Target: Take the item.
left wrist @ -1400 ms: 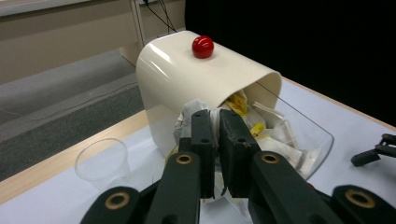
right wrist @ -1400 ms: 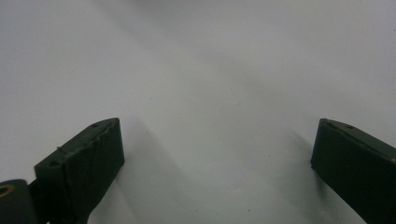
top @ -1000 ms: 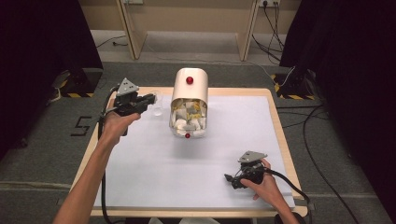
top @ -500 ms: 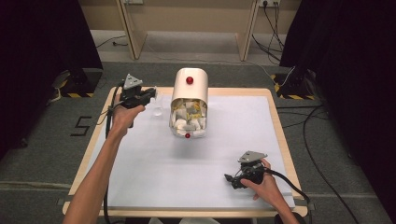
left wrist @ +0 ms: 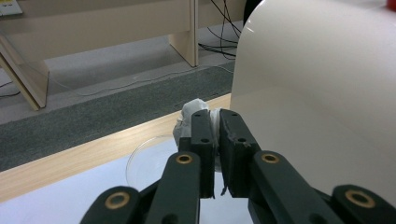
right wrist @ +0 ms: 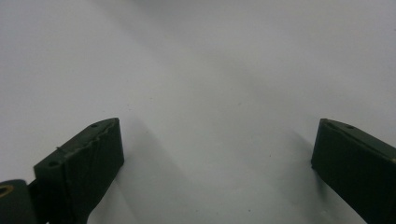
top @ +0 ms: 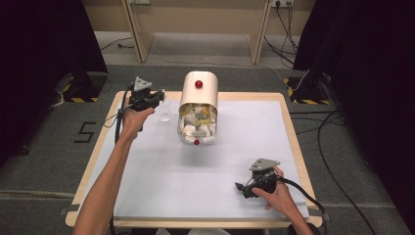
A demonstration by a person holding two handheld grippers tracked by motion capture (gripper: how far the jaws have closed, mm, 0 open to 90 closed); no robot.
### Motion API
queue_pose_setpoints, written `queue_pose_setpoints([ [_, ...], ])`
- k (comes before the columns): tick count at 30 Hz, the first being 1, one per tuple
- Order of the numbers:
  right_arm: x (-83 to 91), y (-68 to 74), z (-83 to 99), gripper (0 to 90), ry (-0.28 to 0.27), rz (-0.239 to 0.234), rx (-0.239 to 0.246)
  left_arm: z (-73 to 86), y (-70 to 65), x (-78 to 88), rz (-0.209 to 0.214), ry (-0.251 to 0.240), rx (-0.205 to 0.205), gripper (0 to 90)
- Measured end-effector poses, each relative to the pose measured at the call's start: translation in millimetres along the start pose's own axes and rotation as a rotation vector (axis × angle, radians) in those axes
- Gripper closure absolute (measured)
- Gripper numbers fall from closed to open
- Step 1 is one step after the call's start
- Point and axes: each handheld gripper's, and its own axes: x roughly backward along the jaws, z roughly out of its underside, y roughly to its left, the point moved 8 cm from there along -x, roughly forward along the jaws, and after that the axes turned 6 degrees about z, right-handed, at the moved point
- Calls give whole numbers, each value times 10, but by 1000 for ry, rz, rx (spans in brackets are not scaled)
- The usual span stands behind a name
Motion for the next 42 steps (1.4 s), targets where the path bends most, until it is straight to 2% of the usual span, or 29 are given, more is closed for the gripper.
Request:
queue_pose_setpoints([
  [9,1,2,1,28,1,0,-2,50,78,-102,-17,-5,14,838],
  [24,0,1,1,28,1,0,0,196,178,-270,-46,39,36,836],
  [42,1,2,1,28,1,-1,0,367,275,-387,-75,87,65,819],
])
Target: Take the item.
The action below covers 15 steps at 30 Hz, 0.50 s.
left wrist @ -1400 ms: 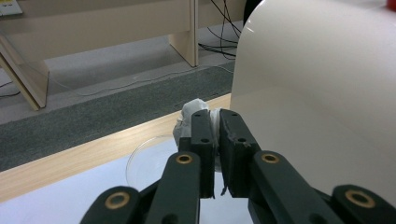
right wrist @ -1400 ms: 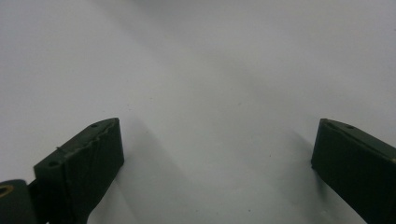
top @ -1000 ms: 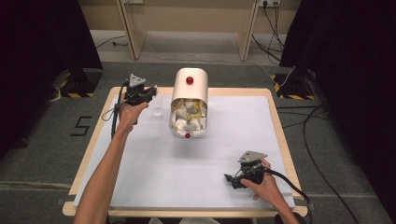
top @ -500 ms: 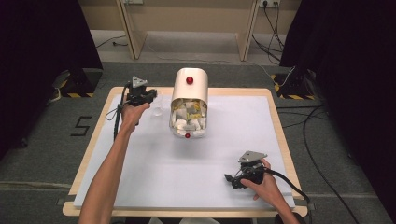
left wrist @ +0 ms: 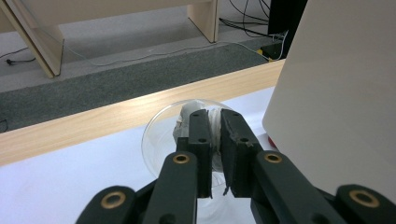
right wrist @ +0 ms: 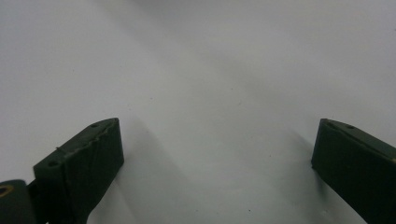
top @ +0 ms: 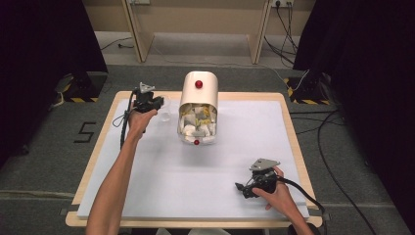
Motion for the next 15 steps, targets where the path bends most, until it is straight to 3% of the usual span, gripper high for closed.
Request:
queue_pose_setpoints([
  [15,1,0,1,28,1,-1,0,-18,14,-14,12,-16,34,706],
])
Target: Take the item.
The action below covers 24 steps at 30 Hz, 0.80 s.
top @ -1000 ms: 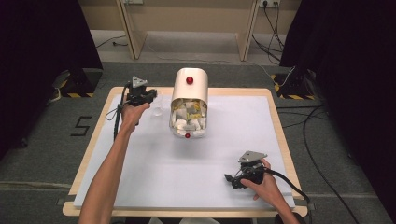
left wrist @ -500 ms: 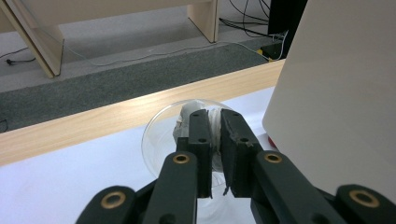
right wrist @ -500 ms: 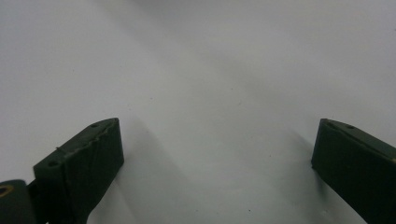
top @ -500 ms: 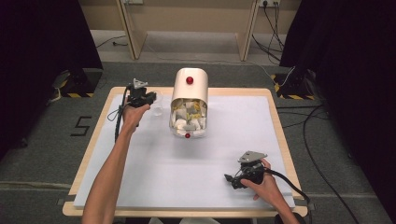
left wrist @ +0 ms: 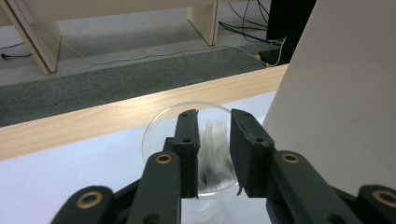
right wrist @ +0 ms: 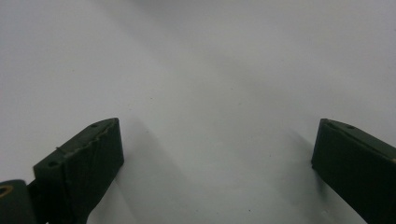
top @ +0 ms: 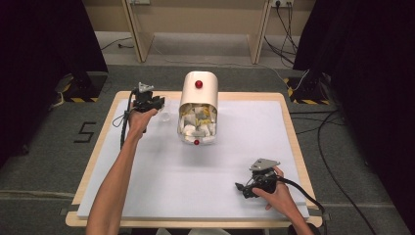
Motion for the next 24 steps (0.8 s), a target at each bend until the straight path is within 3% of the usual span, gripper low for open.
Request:
queue_pose_setpoints([
  [11,-3,-1,0,23,-1,-2,3,-34,26,74,0,-6,15,604],
  [18,-3,-1,-1,23,-1,-2,4,7,19,141,30,15,54,427],
  [24,-4,-1,-1,23,-1,-2,4,112,8,204,44,47,51,292],
])
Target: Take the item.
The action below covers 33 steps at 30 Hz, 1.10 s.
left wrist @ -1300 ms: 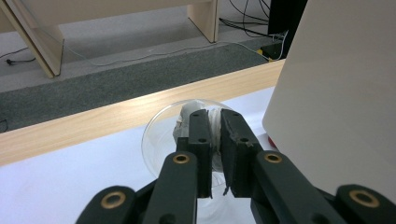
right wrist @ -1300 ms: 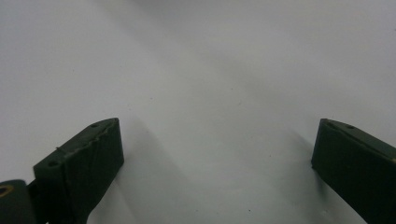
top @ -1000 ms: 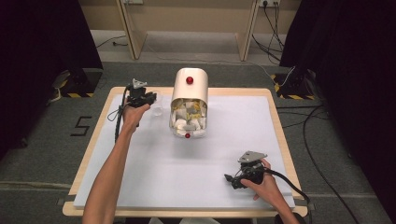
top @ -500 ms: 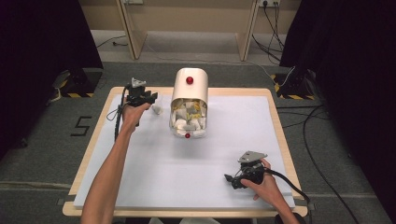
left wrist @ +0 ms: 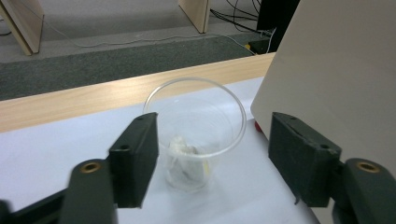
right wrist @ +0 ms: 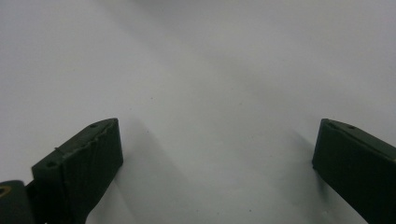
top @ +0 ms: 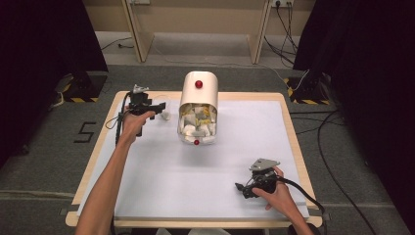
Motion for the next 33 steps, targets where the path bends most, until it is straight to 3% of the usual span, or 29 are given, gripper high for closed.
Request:
queue_pose_setpoints([
  [6,0,1,0,23,0,0,0,117,-93,84,26,11,3,159],
  [17,-3,0,-1,23,-3,1,2,300,-279,238,67,4,15,157],
  [21,-3,1,-1,22,-2,1,0,374,-337,279,58,19,-18,159],
  [28,-2,1,1,23,-1,1,1,415,-436,381,79,-7,-1,159],
  [33,-2,1,1,23,-1,1,1,449,-513,440,90,-19,-13,160],
])
